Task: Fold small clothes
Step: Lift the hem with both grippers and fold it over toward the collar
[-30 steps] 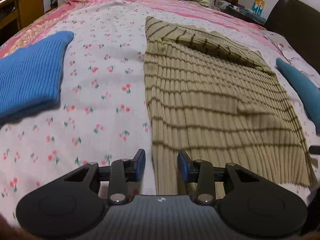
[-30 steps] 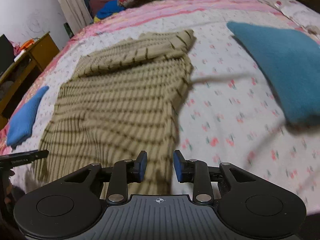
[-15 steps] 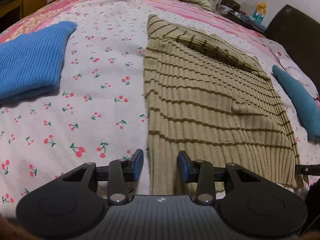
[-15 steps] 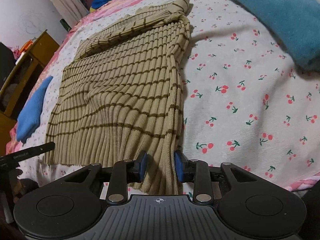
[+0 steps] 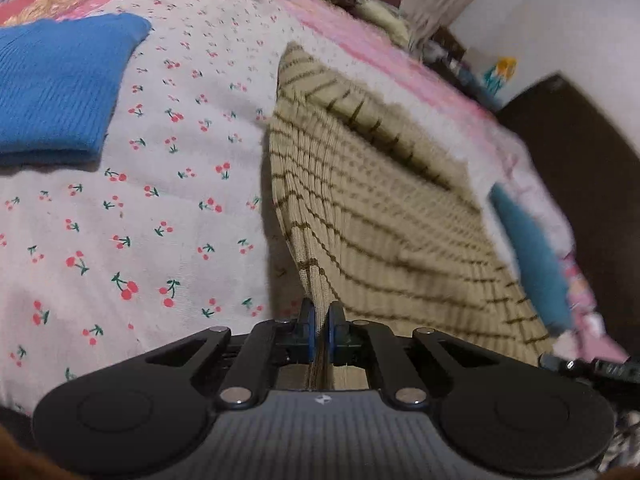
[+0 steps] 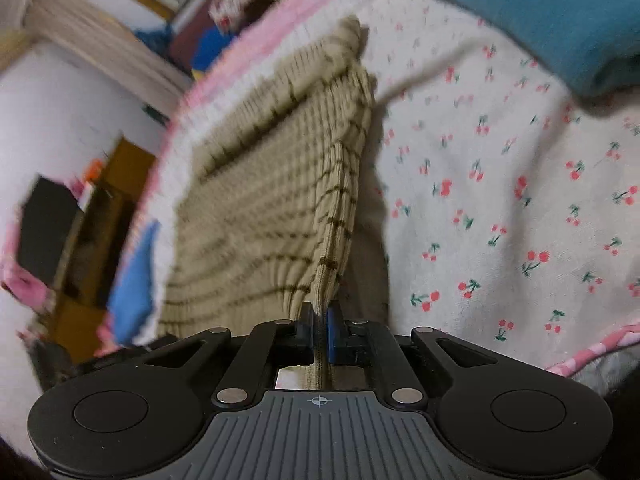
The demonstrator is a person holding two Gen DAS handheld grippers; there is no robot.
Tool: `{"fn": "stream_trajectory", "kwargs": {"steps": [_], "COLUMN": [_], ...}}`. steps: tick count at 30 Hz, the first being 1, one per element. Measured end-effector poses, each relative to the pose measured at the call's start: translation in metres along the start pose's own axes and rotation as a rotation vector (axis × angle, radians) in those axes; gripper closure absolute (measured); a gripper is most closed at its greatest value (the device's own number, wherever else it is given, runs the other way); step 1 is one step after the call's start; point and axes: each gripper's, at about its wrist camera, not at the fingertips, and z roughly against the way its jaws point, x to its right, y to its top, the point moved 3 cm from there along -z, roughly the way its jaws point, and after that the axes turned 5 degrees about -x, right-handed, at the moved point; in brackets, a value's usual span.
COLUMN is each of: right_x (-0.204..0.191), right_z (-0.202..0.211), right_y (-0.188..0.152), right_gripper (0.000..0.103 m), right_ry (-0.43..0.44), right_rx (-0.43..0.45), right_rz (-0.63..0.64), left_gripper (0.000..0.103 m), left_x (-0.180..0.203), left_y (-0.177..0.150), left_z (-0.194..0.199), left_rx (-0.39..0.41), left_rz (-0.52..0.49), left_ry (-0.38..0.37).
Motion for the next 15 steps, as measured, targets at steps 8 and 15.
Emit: {"fn": "stream_trajectory", "kwargs": {"steps": [8, 15], "right_x": [-0.002, 0.016], "right_z": [0.03, -0.018], "right_y": [0.015, 0.012], "right_gripper": [0.098, 0.093], "right_ry": [0.008, -0.249], "right_rx": [0.088, -0.065], "right_rz": [-0.008, 0.016], "left_gripper": [0.093, 0.09], "left_x": [-0.009, -0.027], "left_y": [0.009, -0.006], "left_z": [0.009, -0.02], "left_rx": [0.038, -0.049], "left_rz": [0.052, 0.025], "left_ry": [-0.005, 0.117]}}
